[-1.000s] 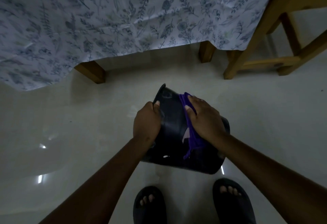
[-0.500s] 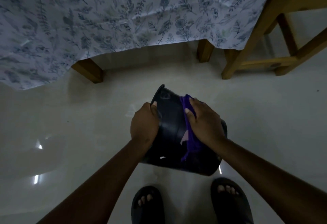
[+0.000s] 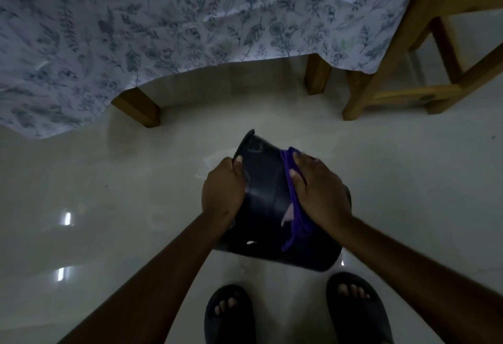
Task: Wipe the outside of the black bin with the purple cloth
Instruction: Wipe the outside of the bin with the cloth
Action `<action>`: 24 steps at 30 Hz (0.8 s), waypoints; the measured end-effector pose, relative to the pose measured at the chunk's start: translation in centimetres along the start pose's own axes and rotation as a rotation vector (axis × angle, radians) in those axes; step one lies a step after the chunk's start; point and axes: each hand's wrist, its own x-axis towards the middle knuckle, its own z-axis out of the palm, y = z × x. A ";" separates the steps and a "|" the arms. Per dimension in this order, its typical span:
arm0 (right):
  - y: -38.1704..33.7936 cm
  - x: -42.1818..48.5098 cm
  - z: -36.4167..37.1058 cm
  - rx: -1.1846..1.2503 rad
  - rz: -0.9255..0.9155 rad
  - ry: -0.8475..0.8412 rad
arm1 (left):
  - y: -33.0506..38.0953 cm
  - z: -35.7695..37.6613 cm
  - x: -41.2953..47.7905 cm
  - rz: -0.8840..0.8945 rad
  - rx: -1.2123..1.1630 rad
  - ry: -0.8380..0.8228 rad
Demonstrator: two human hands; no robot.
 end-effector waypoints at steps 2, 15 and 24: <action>-0.7 -4.5 1.2 -0.104 -0.120 0.010 | -0.2 0.2 0.2 0.001 0.031 0.005; -1.5 -3.6 0.9 -0.052 -0.160 -0.021 | -0.3 0.4 -0.2 -0.048 0.039 0.034; -2.1 1.3 0.5 0.004 -0.108 -0.087 | 0.5 0.3 0.1 -0.117 0.004 0.029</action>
